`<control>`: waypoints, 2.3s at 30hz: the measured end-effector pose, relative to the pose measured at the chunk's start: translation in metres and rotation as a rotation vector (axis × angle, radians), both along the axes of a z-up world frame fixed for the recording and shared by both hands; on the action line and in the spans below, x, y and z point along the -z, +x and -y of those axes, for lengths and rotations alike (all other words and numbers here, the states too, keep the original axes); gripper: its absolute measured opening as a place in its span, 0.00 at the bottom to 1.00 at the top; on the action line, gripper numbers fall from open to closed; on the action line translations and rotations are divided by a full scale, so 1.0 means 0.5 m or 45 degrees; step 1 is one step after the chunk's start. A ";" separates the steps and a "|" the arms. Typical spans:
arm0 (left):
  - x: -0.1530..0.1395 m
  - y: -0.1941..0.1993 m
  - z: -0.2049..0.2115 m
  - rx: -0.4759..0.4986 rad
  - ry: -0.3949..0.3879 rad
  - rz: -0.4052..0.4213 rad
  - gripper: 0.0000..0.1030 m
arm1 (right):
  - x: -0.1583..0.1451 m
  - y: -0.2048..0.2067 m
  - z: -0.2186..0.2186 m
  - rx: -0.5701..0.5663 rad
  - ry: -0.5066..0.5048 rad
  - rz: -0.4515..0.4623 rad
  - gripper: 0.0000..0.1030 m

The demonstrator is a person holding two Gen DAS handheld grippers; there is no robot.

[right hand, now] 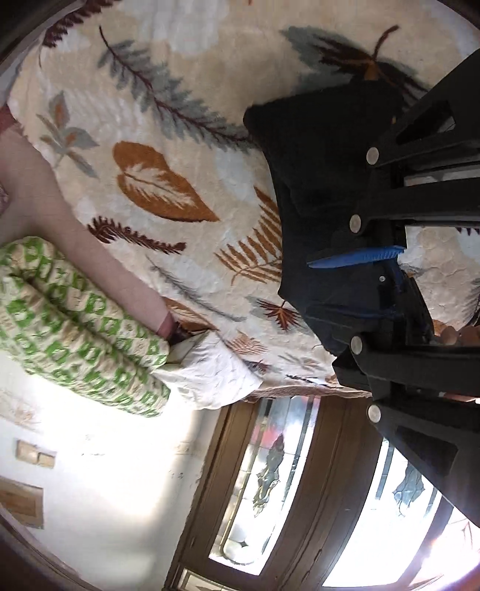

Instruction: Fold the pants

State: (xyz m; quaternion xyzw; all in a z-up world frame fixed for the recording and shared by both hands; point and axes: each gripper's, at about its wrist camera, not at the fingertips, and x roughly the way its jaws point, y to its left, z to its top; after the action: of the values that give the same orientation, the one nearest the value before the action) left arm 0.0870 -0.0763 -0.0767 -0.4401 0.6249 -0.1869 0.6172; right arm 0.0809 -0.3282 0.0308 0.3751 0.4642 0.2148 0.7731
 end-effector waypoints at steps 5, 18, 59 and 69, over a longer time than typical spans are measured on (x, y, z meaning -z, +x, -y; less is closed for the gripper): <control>-0.038 0.014 0.032 0.086 0.079 0.070 0.61 | 0.038 -0.122 0.098 0.196 0.114 -0.058 0.42; -0.029 0.039 0.083 0.224 0.158 0.047 0.61 | 0.243 -0.157 0.084 0.441 0.516 -0.279 0.51; -0.019 0.061 0.069 0.277 0.493 0.167 0.14 | 0.286 -0.195 0.109 0.864 0.562 -0.284 0.15; -0.027 -0.075 0.106 0.220 0.149 0.138 0.66 | 0.183 -0.247 0.178 0.697 0.488 -0.183 0.50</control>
State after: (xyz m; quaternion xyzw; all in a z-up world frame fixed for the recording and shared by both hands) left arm 0.0495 -0.1291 -0.0631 -0.3370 0.6361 -0.2261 0.6562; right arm -0.0424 -0.4173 -0.0606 0.6383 0.3511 0.0557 0.6828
